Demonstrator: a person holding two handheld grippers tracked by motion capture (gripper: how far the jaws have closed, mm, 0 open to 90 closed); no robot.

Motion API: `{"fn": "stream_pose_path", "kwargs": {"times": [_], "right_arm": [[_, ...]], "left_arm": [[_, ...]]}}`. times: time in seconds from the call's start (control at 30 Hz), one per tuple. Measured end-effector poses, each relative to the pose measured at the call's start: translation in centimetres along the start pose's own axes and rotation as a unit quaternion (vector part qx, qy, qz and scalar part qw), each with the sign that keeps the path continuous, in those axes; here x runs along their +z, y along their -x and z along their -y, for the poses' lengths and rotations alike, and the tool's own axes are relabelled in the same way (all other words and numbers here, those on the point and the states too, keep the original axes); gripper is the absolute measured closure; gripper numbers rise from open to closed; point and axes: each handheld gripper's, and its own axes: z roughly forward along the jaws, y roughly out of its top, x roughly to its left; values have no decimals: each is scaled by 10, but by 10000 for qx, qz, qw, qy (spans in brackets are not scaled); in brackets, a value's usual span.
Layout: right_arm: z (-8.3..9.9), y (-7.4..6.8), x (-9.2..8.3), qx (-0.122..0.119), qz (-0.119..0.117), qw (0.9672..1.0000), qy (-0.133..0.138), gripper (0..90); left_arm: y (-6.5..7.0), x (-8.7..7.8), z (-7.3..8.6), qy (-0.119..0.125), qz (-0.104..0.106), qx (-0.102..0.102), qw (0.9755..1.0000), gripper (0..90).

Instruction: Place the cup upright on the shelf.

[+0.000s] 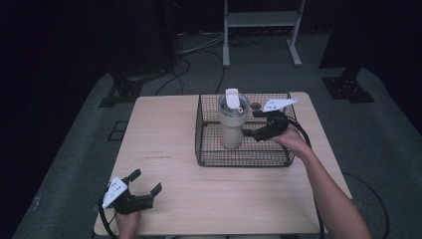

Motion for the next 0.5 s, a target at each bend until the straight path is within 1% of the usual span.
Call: {"fn": "stream_pose_path", "kwargs": {"times": [0.03, 0.07, 0.13, 0.2, 0.27, 0.33, 0.43, 0.5], "right_arm": [[0, 0, -1, 17, 14, 10000, -35, 93], [0, 0, -2, -16, 50, 10000, -35, 93], [-2, -2, -5, 10, 131, 9999, -17, 93], [-4, -5, -9, -66, 120, 9999, 37, 93], [-5, -8, -12, -94, 121, 9999, 52, 93], [-6, -11, -15, -126, 117, 9998, 40, 93], [-8, -15, -19, -236, 135, 9996, 36, 93], [-9, -16, -21, -222, 122, 9996, 78, 94]], "left_arm": [[0, 0, 0, -2, -1, -3, 10000, 0], [0, 0, 0, -2, -3, -3, 10000, 0], [0, 0, 0, -1, -5, -2, 10000, 0], [0, 0, 0, -9, -13, -3, 10000, 0], [0, 0, 0, -4, -12, -2, 10000, 0], [0, 0, 0, -3, -13, -1, 10000, 0], [0, 0, 0, -7, -18, -2, 10000, 0], [0, 0, 0, -5, -19, -3, 10000, 0]]}}
